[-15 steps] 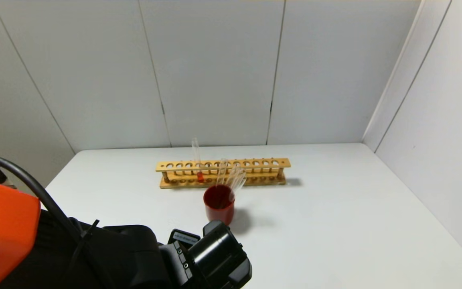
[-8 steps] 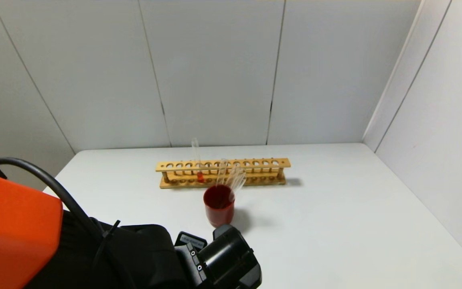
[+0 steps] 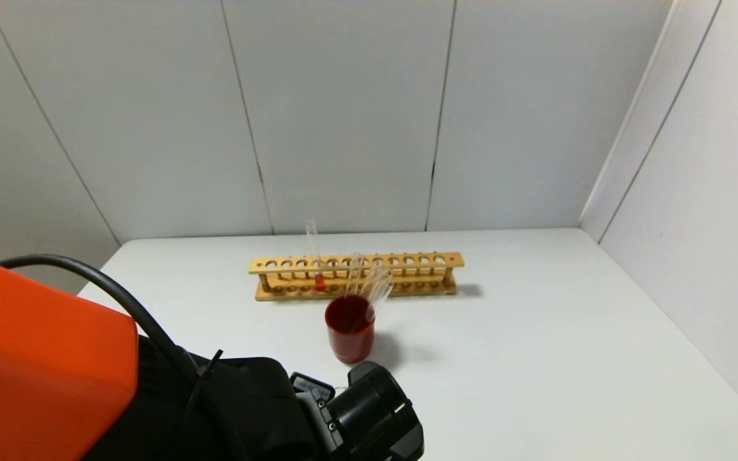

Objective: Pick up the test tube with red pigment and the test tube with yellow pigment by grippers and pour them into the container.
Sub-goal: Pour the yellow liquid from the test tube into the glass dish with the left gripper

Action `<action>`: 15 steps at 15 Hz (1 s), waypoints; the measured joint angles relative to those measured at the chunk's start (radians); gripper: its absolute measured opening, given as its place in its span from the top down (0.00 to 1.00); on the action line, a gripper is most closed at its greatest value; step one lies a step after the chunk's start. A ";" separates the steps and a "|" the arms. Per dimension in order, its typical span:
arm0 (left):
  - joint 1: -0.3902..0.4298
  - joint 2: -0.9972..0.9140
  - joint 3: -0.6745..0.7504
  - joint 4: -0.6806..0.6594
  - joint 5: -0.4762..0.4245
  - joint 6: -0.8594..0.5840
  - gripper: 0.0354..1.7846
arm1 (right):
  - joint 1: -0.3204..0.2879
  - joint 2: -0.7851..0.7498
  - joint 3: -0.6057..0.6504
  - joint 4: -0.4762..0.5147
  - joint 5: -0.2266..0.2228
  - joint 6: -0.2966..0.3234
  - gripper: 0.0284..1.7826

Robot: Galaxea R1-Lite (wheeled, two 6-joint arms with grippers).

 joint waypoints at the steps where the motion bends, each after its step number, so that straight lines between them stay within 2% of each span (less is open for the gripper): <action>1: 0.000 0.005 -0.005 0.001 0.005 0.000 0.84 | 0.000 0.000 0.000 0.000 0.000 0.000 0.05; 15: 0.021 0.072 -0.051 -0.001 0.018 -0.005 0.84 | 0.000 0.000 0.000 0.000 0.000 0.000 0.05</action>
